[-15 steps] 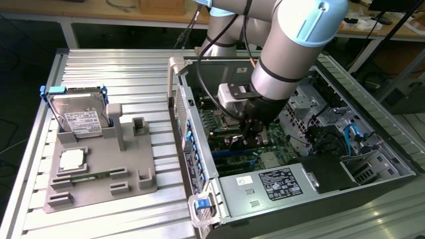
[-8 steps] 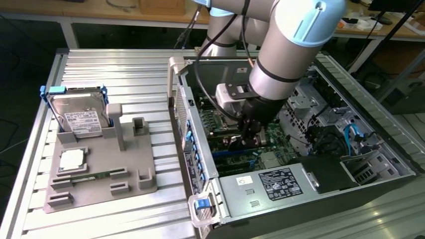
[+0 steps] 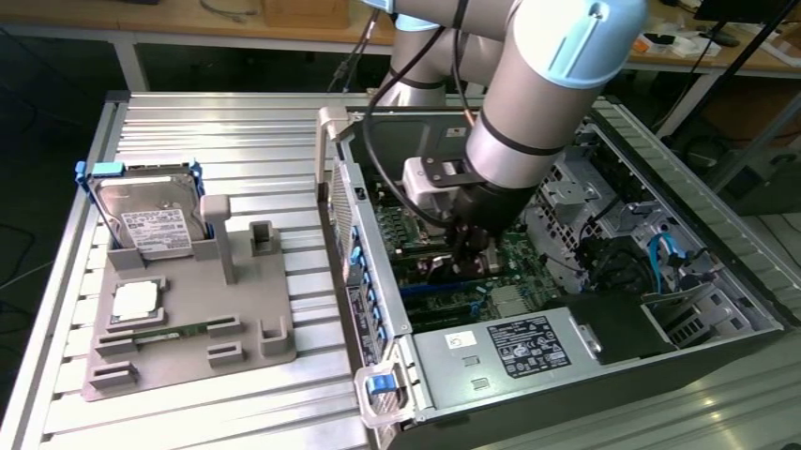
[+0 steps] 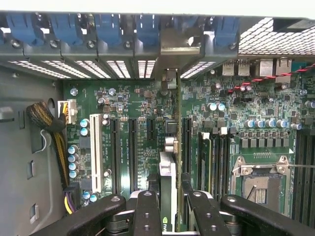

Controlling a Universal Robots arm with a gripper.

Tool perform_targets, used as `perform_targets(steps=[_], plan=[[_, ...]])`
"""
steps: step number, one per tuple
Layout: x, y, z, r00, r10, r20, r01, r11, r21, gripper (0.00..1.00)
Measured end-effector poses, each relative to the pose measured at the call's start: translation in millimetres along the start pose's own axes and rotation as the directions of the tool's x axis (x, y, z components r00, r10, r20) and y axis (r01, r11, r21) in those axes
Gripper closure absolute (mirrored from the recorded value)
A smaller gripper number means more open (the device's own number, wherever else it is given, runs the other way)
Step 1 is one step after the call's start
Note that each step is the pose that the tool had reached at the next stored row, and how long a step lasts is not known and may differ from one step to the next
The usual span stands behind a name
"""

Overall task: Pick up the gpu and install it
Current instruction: 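Insert the gpu into the slot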

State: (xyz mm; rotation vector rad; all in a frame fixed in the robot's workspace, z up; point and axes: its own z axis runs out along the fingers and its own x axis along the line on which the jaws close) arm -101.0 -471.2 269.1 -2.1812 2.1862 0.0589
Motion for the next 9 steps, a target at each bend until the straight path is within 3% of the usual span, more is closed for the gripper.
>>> perform_targets(steps=[9], plan=[[0.1, 1.6, 0.1, 1.0, 0.0, -0.0001, 0.0, 1.0, -0.0001, 0.73]])
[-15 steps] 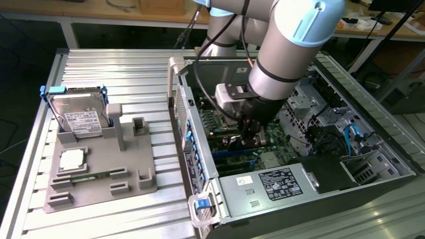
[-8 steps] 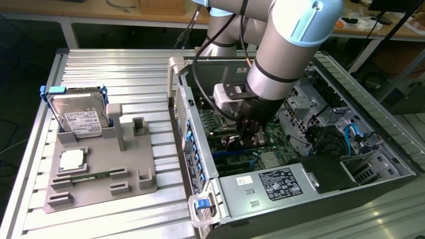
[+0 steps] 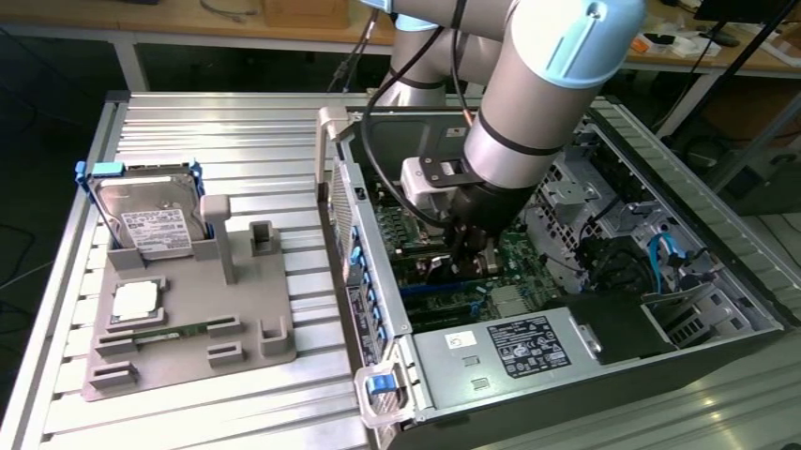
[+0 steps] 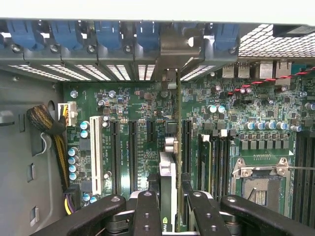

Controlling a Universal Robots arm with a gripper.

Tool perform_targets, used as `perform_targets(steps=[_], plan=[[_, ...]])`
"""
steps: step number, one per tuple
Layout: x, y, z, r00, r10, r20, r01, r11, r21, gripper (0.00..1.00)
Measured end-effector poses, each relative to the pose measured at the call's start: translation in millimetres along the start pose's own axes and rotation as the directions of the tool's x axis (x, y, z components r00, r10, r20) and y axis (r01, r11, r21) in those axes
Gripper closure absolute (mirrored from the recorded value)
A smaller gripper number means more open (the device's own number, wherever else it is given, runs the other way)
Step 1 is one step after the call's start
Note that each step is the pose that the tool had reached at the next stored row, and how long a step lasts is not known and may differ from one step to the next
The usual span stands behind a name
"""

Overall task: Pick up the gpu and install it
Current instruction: 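Insert the gpu into the slot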

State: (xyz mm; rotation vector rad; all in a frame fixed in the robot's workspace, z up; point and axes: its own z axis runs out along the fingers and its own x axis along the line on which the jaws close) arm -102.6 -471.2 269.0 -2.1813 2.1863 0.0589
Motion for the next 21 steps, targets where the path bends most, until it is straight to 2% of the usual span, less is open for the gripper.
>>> perform_targets(steps=[21], plan=[[0.4, 0.2, 7.2, 1.0, 0.0, 0.0005, 0.0, 1.0, 0.0, 0.73]])
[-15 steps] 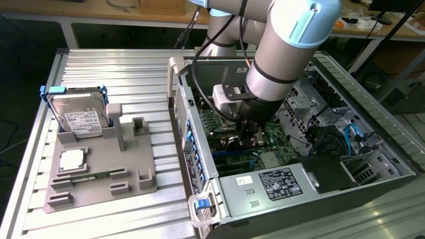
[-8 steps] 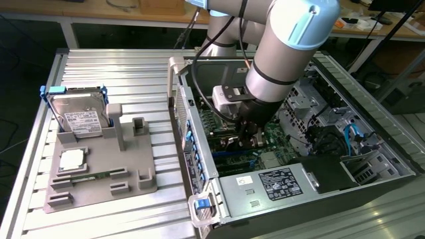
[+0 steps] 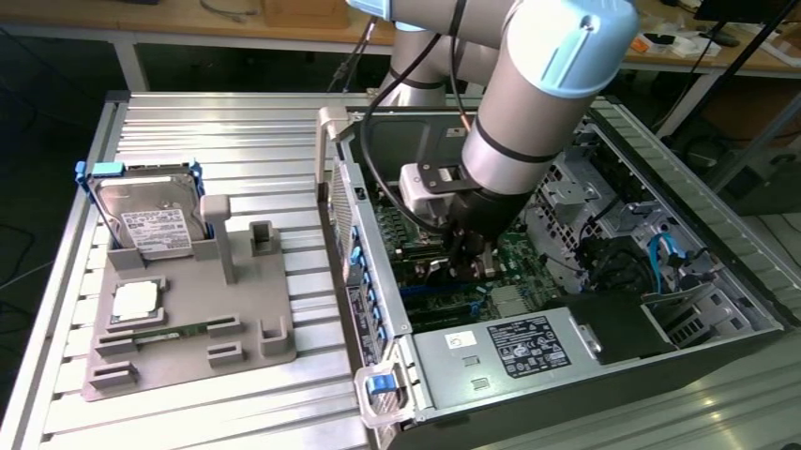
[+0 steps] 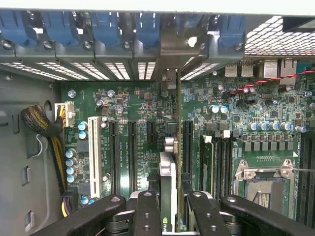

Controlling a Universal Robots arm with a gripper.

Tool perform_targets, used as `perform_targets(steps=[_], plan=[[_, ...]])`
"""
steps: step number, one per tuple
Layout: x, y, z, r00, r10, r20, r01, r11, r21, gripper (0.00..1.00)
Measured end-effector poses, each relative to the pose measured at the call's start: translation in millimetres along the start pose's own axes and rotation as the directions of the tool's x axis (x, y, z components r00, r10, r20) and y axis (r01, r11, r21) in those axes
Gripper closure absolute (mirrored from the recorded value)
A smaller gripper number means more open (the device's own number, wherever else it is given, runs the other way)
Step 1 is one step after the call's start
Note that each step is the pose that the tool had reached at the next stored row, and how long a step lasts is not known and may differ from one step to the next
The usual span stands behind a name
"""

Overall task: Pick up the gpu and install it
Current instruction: 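Insert the gpu into the slot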

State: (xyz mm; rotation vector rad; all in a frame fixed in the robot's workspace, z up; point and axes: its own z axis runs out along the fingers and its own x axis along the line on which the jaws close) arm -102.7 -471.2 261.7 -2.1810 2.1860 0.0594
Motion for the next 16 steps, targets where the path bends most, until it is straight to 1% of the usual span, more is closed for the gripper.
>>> perform_targets(steps=[5, 7, 8, 9, 12, 16], plan=[[0.0, 0.1, 0.5, 1.0, 0.0, 0.0007, 0.0, 1.0, -0.001, 0.73], [0.0, 0.1, 0.6, 1.0, 0.0, 0.0013, 0.0, 1.0, -0.0027, 0.73], [0.0, 0.0, 0.7, 1.0, 0.0, 0.0017, 0.0, 1.0, -0.0044, 0.73], [0.0, 0.0, 0.8, 1.0, 0.0, 0.0021, 0.0, 1.0, -0.008, 0.73], [0.0, 0.0, 0.7, 1.0, 0.002, 0.0038, -0.002, 0.9997, -0.0242, 0.73], [0.2, -0.2, 0.8, 1.0, 0.003, 0.0054, -0.002, 0.9991, -0.0421, 0.73]])
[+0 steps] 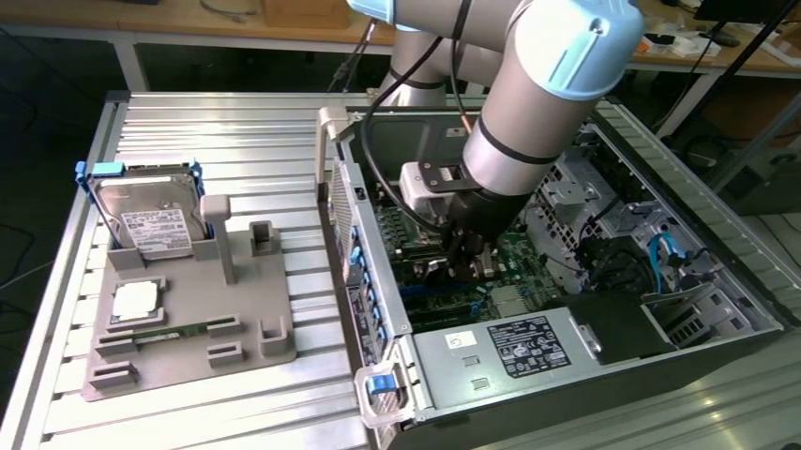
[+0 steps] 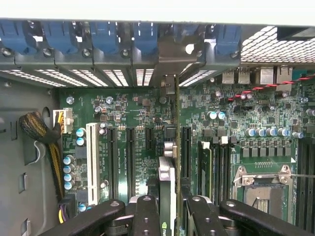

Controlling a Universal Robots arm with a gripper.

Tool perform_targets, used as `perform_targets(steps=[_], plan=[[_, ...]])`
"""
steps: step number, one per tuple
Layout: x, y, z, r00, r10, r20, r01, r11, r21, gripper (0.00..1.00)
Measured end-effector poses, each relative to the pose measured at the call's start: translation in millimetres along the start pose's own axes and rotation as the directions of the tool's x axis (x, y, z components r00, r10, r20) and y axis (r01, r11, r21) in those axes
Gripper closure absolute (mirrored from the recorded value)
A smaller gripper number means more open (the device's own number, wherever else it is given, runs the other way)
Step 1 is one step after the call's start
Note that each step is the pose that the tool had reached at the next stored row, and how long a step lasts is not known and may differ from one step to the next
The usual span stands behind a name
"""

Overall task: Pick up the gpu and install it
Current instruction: 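Insert the gpu into the slot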

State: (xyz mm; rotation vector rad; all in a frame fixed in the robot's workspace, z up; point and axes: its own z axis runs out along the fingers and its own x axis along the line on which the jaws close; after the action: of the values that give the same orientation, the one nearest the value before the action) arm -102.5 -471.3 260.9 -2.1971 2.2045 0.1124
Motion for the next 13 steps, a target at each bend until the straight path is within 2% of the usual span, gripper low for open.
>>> perform_targets(steps=[1, 3, 13], plan=[[0.1, 0.3, -0.1, 1.0, 0.001, 0.0003, -0.001, 1.0, -0.0037, 0.73], [0.2, 0.3, -0.1, 1.0, 0.001, 0.0002, -0.001, 1.0, -0.0053, 0.73], [0.5, 0.0, 4.7, 1.0, 0.001, 0.0004, -0.001, 1.0, -0.0053, 0.73]])
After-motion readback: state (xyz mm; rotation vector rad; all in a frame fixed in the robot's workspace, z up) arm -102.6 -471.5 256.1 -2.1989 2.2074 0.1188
